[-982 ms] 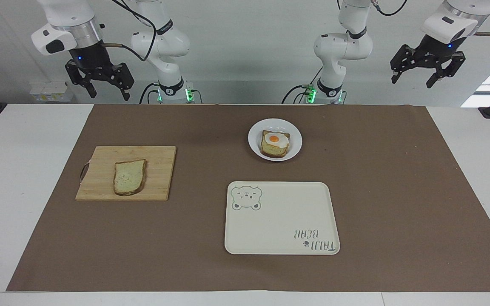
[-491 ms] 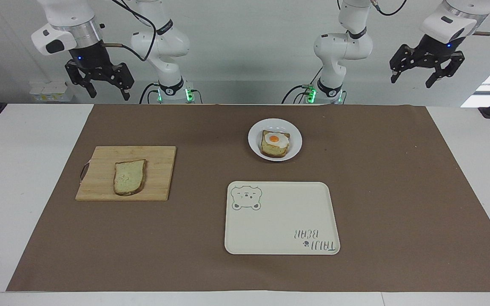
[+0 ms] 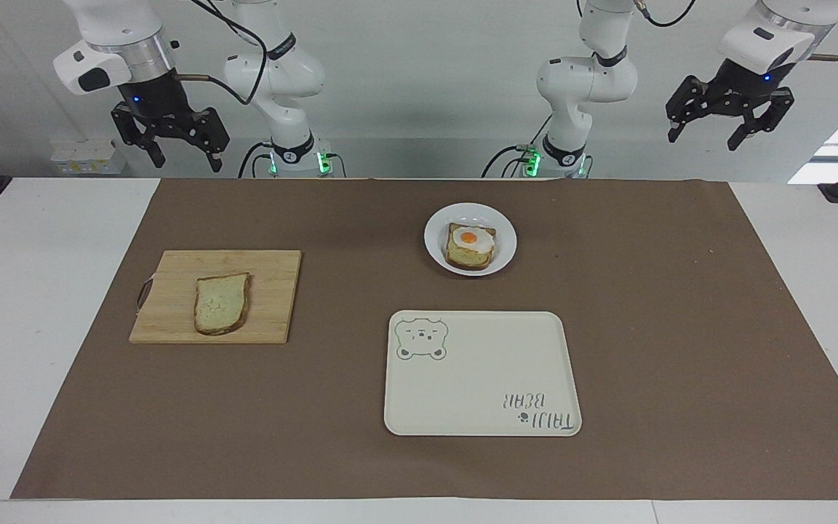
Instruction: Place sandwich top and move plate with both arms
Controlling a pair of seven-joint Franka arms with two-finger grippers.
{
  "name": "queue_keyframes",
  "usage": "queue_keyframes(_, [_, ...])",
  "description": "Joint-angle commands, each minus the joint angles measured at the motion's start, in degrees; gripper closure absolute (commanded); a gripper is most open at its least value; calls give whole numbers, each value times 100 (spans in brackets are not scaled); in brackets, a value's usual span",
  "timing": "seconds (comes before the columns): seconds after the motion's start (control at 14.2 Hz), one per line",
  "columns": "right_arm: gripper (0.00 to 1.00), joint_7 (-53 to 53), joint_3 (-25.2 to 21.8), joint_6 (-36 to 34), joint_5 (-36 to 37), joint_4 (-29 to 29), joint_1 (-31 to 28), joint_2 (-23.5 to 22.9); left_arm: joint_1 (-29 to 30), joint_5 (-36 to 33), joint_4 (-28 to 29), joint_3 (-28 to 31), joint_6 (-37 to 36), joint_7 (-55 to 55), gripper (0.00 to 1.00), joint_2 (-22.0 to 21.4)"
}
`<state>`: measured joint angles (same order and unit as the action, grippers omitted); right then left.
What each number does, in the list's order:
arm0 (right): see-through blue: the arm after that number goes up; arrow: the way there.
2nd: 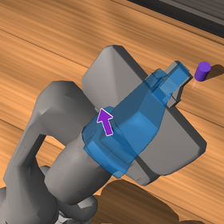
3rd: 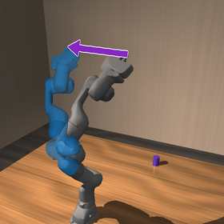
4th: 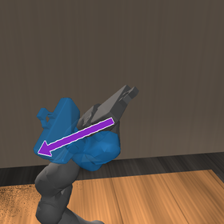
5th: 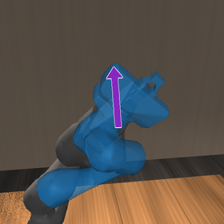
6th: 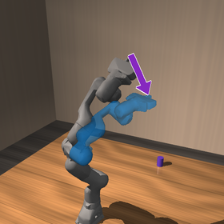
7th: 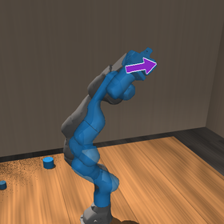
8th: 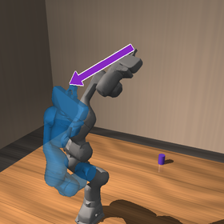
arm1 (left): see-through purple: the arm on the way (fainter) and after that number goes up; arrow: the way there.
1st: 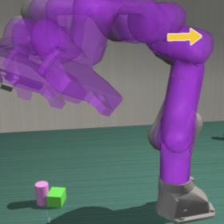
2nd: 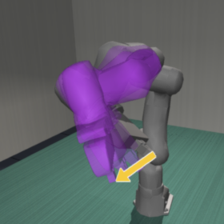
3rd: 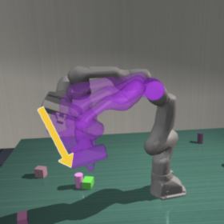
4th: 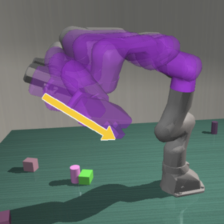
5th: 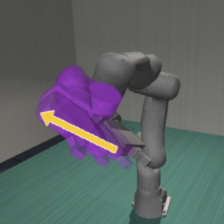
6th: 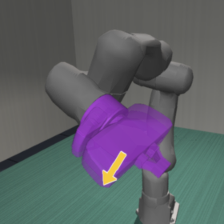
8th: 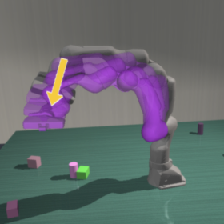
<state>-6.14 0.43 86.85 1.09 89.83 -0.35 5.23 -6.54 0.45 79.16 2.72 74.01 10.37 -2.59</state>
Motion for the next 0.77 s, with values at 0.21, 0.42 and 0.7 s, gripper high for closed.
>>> queue_keyframes(0.21, [0, 122, 27, -10, -100, -88, -62, -57, -85, -18, 161, 36, -27, -35, 0, -154])
queue_keyframes(0.42, [0, 157, 27, -28, -73, -88, -70, -57, -85, 8, 161, 36, -10, -35, 0, -154])
queue_keyframes(0.7, [0, 175, 27, 209, -109, 87, -70, -31, -85, 8, 161, 36, -36, -35, 0, -154])
